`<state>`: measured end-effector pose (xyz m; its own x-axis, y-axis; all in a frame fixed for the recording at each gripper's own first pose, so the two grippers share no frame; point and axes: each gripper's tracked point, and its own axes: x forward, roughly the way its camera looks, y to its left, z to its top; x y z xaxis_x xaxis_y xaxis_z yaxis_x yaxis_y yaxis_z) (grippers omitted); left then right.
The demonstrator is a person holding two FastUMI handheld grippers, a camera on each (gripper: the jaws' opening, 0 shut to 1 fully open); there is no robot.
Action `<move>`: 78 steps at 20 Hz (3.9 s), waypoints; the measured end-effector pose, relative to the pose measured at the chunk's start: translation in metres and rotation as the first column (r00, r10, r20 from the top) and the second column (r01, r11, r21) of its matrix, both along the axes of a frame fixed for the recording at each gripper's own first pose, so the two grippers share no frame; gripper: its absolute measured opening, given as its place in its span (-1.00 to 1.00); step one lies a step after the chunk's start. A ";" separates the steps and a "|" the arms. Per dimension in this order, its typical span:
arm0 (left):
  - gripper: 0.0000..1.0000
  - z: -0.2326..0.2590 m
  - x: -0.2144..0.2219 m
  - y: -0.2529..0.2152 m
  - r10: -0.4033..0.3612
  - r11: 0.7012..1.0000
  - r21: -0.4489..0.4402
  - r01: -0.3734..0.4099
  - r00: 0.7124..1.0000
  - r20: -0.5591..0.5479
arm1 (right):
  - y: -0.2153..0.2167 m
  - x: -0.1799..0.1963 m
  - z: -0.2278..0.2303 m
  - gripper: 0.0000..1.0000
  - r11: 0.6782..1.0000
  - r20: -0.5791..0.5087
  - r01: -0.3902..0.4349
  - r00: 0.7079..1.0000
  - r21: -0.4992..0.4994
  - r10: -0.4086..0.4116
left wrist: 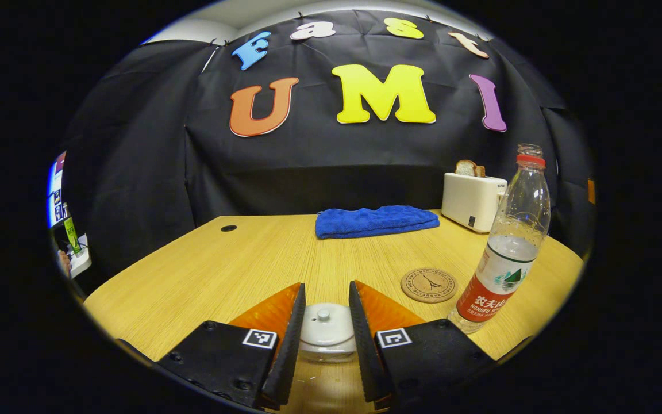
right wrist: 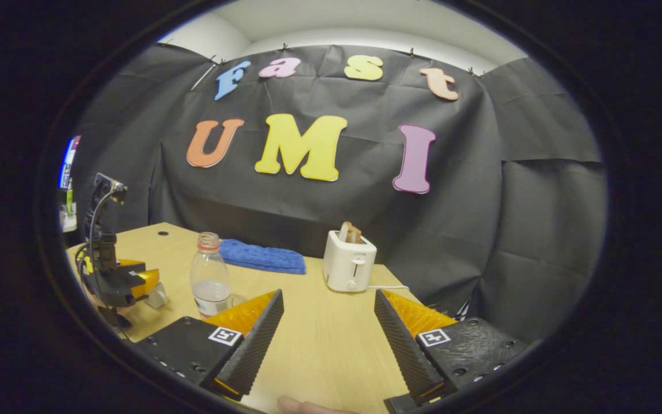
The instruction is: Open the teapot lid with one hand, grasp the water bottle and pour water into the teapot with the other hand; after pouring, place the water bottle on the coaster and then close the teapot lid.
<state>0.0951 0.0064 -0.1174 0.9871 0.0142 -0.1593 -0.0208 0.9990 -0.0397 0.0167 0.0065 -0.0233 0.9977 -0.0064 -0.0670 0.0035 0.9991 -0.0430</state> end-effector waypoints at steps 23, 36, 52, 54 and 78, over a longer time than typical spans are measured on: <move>-0.89 0.065 -0.029 0.006 -0.051 0.997 0.066 0.044 0.993 0.107 | 0.089 0.014 -0.060 0.94 0.979 -0.028 -0.149 0.988 0.139 0.155; -0.89 0.108 -0.067 0.068 -0.007 0.999 -0.032 0.011 0.993 0.116 | 0.164 0.048 -0.068 0.91 0.973 -0.048 -0.206 0.976 0.103 0.212; -0.88 0.100 -0.073 0.102 -0.040 0.999 0.011 0.039 0.997 0.062 | 0.170 0.063 -0.049 0.51 0.992 -0.059 -0.125 0.991 -0.021 0.123; -0.88 0.104 -0.076 0.106 -0.045 0.999 0.006 0.044 0.996 0.071 | 0.157 0.057 -0.040 0.51 0.991 -0.047 -0.097 0.995 -0.091 0.093; -0.89 0.118 -0.087 0.140 -0.014 1.000 -0.009 0.016 0.992 0.126 | 0.199 0.086 -0.068 0.55 0.497 0.003 -0.007 1.000 -0.868 0.020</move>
<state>0.0086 0.1460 0.0008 0.9994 -0.0018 -0.0338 0.0001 0.9987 -0.0513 0.1023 0.2057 -0.0909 0.9989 -0.0410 -0.0247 -0.0032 0.4591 -0.8884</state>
